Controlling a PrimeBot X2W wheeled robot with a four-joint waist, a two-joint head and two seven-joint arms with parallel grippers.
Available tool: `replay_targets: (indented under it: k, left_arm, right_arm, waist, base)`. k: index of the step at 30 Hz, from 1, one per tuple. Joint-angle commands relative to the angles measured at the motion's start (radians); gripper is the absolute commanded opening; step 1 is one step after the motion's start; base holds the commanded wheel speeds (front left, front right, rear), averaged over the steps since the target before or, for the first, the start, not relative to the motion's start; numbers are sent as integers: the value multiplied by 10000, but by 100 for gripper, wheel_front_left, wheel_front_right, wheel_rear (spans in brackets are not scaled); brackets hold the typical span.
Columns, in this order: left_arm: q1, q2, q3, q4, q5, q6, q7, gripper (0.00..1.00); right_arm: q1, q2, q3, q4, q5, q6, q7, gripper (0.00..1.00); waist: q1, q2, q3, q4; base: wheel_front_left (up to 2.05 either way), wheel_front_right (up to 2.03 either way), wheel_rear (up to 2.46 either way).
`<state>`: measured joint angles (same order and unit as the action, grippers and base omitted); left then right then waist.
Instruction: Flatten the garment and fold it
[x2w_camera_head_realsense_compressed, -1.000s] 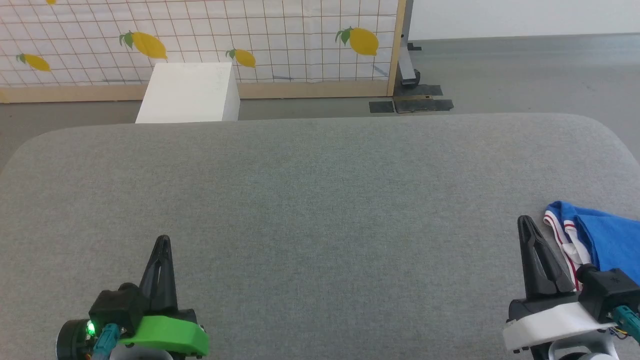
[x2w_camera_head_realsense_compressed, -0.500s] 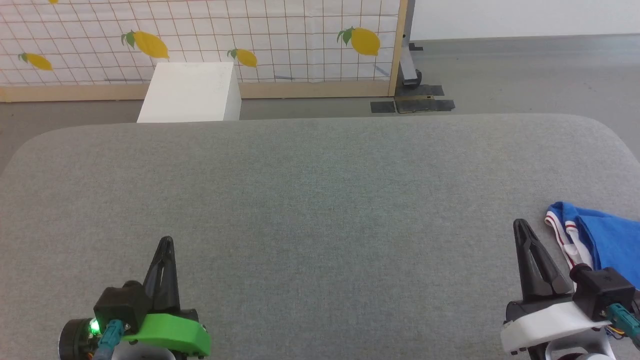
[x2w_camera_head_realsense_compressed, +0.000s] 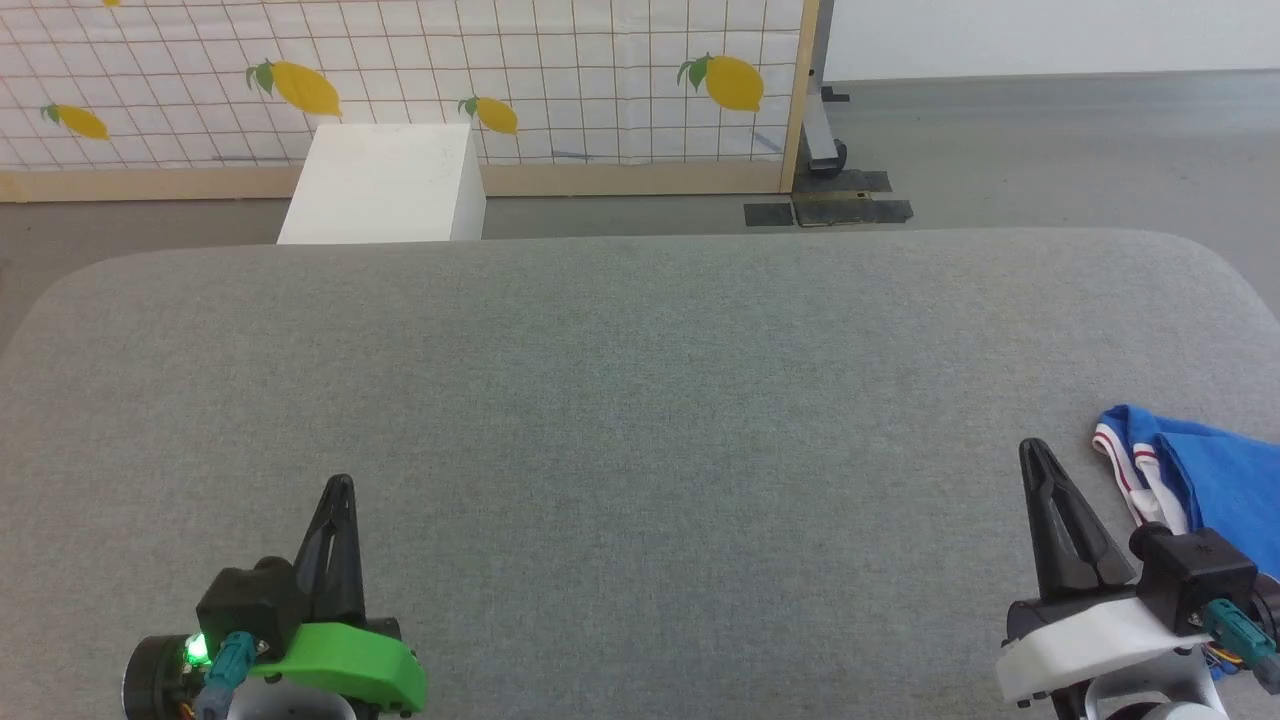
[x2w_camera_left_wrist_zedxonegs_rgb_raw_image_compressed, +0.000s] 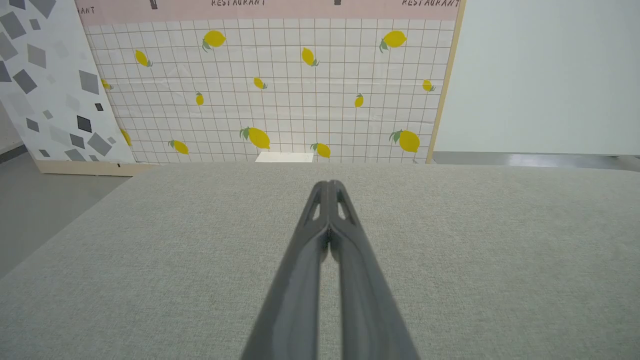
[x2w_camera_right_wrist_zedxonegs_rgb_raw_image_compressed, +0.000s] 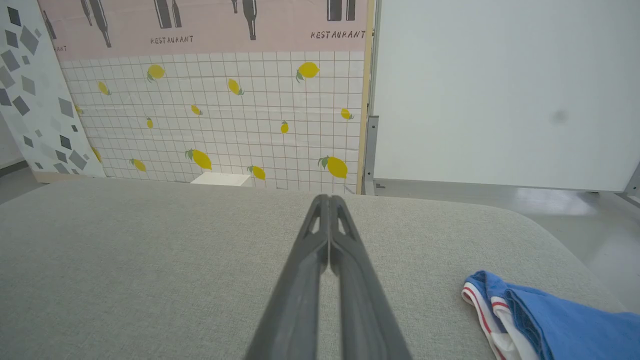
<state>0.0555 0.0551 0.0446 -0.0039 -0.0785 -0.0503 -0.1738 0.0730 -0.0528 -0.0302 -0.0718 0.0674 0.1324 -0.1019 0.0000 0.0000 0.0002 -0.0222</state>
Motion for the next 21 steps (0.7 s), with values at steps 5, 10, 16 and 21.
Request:
replay_targets:
  k: [5,10,16,21]
  left_arm:
    - [-193,-19,-61,16,209,125,201,0]
    - [-216,-20,-86,17,246,150,300,0]
    - [-245,-23,-116,19,291,179,421,0]
    - [-269,-25,-142,21,330,205,525,0]
  right_arm:
    - [-228,10,47,102,-141,-7,131,0]
    - [-261,11,63,142,-175,-7,189,0]
    - [-300,13,83,191,-217,-8,259,0]
    - [-334,14,100,232,-253,-9,318,0]
  waist:
    - [0,0,0,20]
    - [0,0,0,33]
    - [0,0,0,49]
    - [0,0,0,62]
  base:
    - [0,0,0]
    - [0,0,0]
    - [0,0,0]
    - [0,0,0]
